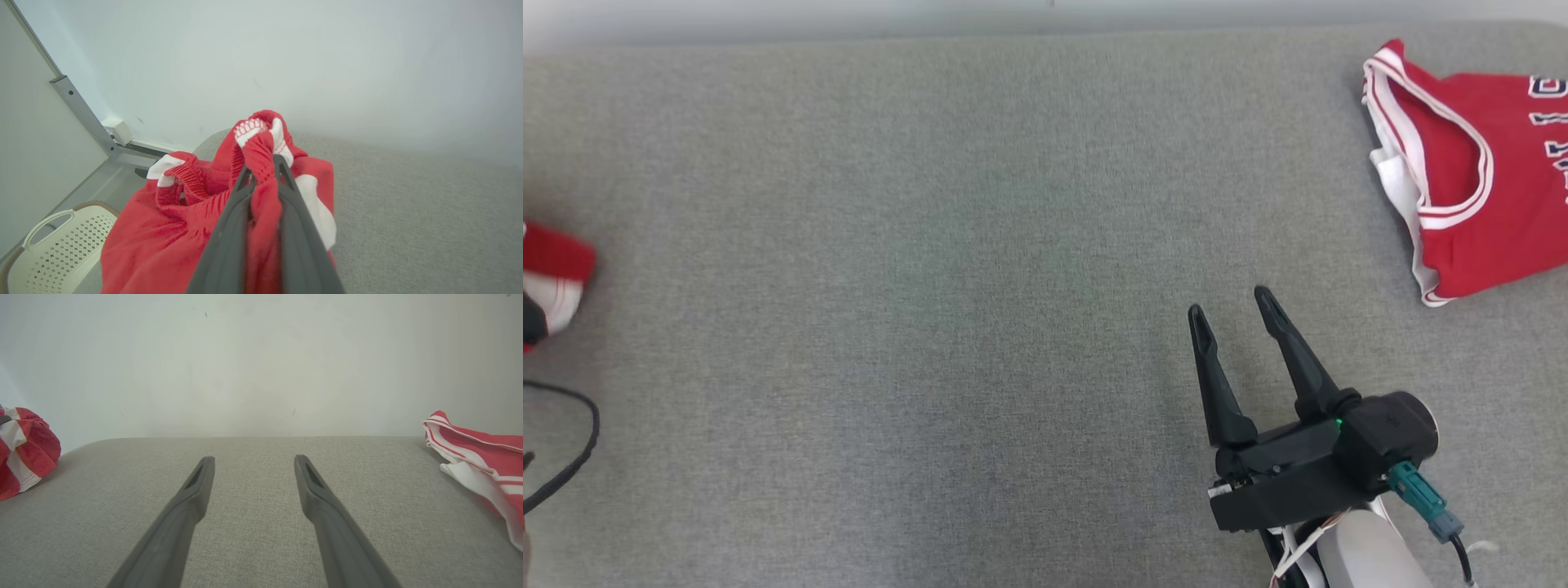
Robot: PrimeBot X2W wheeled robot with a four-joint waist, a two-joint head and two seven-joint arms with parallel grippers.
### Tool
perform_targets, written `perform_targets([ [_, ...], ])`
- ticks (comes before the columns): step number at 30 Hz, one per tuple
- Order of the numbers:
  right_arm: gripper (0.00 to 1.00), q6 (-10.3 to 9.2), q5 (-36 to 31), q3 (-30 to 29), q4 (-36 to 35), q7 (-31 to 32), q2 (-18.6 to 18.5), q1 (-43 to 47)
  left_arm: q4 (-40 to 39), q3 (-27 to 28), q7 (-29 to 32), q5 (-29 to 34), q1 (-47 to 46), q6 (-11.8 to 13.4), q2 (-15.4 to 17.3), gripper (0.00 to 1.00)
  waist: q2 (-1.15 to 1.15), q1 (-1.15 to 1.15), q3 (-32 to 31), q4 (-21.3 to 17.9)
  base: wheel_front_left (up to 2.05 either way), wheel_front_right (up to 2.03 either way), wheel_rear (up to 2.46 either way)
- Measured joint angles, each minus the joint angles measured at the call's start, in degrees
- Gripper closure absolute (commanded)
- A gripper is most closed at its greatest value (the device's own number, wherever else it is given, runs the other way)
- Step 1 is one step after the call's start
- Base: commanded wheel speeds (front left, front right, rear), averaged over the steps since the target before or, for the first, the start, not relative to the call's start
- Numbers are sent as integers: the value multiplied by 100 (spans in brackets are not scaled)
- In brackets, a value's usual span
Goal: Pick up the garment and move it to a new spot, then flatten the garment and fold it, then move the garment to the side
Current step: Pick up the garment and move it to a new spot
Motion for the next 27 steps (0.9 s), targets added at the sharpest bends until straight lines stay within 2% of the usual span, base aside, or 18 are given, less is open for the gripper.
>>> perform_targets([
  [7, 0, 0, 35, -52, 37, 0, 0, 149, -867, -282, -182, 14, -4, -127, -18, 100, 0, 0, -303, 56, 0, 0, 0],
  [13, 0, 0, 130, -64, 66, 0, 0, 225, -2031, -597, 59, 30, -104, -144, -259, 100, 0, 0, -482, 41, 0, 0, 0],
  [20, 0, 0, 256, -113, 86, 0, -1, 309, -3528, -994, 671, -3, -167, -134, -711, 100, 0, 0, -555, -148, 0, 0, 0],
  [27, 0, 0, 407, -137, 103, 0, -1, 332, -4543, -1628, 1198, -58, -166, -134, -1281, 100, 0, 0, -575, -515, 0, 0, 0],
])
